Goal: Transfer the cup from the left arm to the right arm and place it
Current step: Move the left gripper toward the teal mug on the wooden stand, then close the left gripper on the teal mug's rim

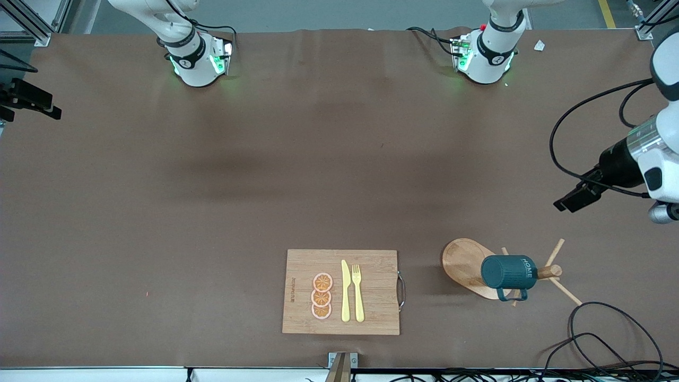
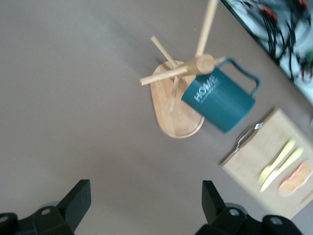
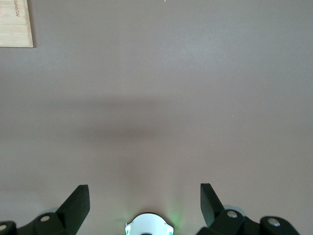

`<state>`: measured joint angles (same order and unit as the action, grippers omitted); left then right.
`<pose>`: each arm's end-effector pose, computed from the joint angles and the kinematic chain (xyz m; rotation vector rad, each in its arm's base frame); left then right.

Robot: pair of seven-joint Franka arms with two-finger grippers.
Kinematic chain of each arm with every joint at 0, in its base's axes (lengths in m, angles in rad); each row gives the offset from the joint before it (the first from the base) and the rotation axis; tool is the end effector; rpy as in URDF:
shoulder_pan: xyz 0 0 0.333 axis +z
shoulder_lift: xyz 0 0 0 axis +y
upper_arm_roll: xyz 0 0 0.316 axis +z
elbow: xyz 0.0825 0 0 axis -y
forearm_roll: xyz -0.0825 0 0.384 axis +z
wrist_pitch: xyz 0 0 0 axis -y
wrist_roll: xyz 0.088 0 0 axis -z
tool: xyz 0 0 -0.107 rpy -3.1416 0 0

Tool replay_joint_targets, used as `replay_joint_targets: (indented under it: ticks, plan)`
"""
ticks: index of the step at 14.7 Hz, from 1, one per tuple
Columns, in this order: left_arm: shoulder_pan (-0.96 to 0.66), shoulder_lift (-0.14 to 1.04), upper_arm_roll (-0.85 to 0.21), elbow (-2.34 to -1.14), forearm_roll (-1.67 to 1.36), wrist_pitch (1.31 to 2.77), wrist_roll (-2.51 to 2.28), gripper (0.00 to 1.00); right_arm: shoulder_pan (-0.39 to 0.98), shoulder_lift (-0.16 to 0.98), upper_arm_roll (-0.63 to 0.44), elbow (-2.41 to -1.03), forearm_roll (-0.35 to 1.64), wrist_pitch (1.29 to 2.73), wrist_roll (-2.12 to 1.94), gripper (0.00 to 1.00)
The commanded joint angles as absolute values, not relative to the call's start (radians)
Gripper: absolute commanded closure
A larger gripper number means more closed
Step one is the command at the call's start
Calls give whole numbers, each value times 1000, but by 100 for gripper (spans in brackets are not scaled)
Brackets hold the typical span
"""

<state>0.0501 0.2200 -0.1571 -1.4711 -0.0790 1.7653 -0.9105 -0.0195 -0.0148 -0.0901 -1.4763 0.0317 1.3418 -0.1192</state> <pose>0.6324 -0.0647 0.5611 2.7566 1.1995 0.0188 0.5224 -0.0540 0.6574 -3.0903 -0.0232 0.1783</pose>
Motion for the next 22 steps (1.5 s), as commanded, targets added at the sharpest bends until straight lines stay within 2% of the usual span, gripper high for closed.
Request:
replay_joint_targets:
  ticks: [1,7,10,14,18,22]
  plan:
    - [29,258,-160,-1459,-94,1836,-1167,0,-28,-32,-83,-1488,38,1339,-118,0]
    - [35,299,-161,-1532,-186,2071,-1593,0,-28,-32,-83,-1488,40,1339,-120,0]
    - [38,350,-160,-1539,-265,2205,-1698,0,-28,-32,-83,-1489,40,1338,-120,0]
    - [26,370,-160,-1618,-259,2376,-1732,0,-28,-32,-83,-1489,40,1336,-120,0]
    - [2,434,-160,-1615,-250,2442,-1732,0,-28,-32,-83,-1489,38,1338,-121,0]
    - [-8,465,-158,-1615,-250,2445,-1729,0,-28,-32,-83,-1489,38,1338,-121,0]
